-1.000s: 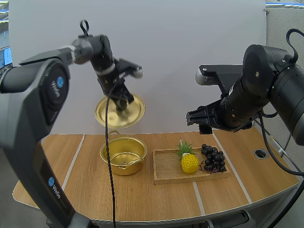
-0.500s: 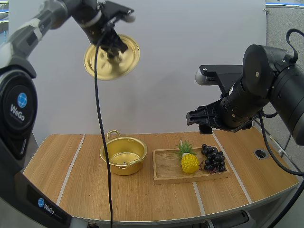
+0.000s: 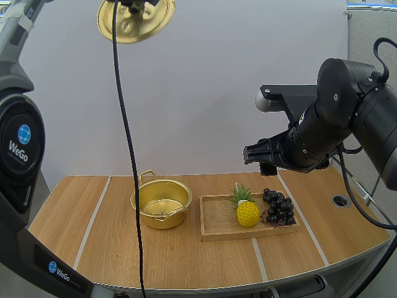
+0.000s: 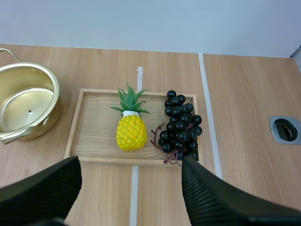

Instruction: Open the pot, put the grape inside, and close it

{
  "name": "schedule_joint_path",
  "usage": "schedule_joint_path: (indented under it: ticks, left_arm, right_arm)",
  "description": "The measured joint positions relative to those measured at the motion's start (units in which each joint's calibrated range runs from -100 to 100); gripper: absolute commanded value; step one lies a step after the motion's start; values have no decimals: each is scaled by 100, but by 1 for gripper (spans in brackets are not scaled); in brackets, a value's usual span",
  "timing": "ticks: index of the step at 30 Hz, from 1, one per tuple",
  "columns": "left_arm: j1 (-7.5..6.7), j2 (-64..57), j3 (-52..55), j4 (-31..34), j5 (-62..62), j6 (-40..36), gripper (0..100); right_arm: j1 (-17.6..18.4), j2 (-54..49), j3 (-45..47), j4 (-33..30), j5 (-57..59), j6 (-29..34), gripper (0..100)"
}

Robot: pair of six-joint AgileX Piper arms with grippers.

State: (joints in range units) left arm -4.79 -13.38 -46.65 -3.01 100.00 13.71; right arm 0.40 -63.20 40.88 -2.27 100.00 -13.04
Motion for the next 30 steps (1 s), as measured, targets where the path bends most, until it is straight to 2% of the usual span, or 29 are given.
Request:
schedule_joint_path:
  ticks: [6, 11, 25, 30]
  left_arm:
    - [0, 0, -73, 0, 0, -40, 0]
    - [0, 0, -73, 10, 0, -49, 0]
    - [0, 0, -73, 10, -18, -58, 0]
    - [0, 0, -73, 10, -18, -58, 0]
  right_arm:
    - [0, 0, 0, -71, 0, 28, 100]
    - [0, 107, 0, -454, 0, 210, 100]
    - [0, 1891, 0, -1185, -17, 736, 100]
    - [-215, 2366, 0, -1185, -33, 780, 100]
